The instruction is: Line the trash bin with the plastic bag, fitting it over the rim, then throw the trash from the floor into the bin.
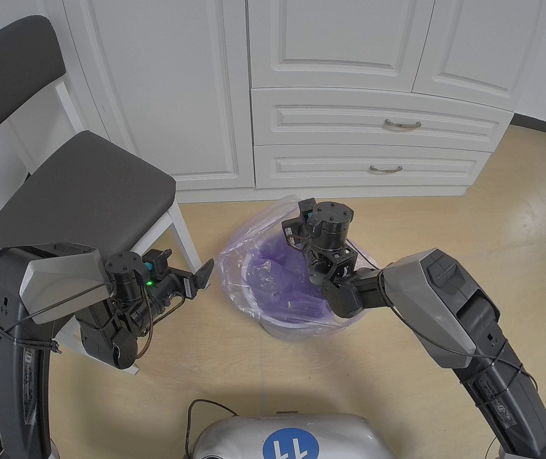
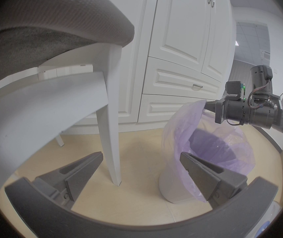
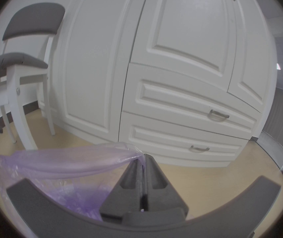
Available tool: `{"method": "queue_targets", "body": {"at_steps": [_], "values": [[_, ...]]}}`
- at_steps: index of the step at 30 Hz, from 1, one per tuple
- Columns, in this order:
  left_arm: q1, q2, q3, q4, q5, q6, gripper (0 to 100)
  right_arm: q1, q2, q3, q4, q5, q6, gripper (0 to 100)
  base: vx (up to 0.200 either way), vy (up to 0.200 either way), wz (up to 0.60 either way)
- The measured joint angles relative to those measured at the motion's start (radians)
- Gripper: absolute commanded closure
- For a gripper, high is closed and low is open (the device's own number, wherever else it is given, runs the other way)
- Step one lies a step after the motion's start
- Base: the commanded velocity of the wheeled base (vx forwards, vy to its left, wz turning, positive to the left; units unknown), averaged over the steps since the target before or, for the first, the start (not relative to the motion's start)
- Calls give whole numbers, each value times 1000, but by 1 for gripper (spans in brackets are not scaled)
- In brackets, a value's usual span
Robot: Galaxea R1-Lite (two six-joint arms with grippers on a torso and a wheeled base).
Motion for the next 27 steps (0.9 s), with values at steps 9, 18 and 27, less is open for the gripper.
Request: {"method": "queue_targets", "body": {"at_steps": [9,18,27], "values": [[-10,-23,11,-1,2,-4,0,-34,-30,0,-22,5,-17,0,0,0,0],[-16,-31,18,-1,3,-4,0,-35,-155,111,130,12,5,0,0,0,0],[-26,-42,33,-2,3,-4,0,-31,-392,410,506,97,348,0,0,0,0]]}}
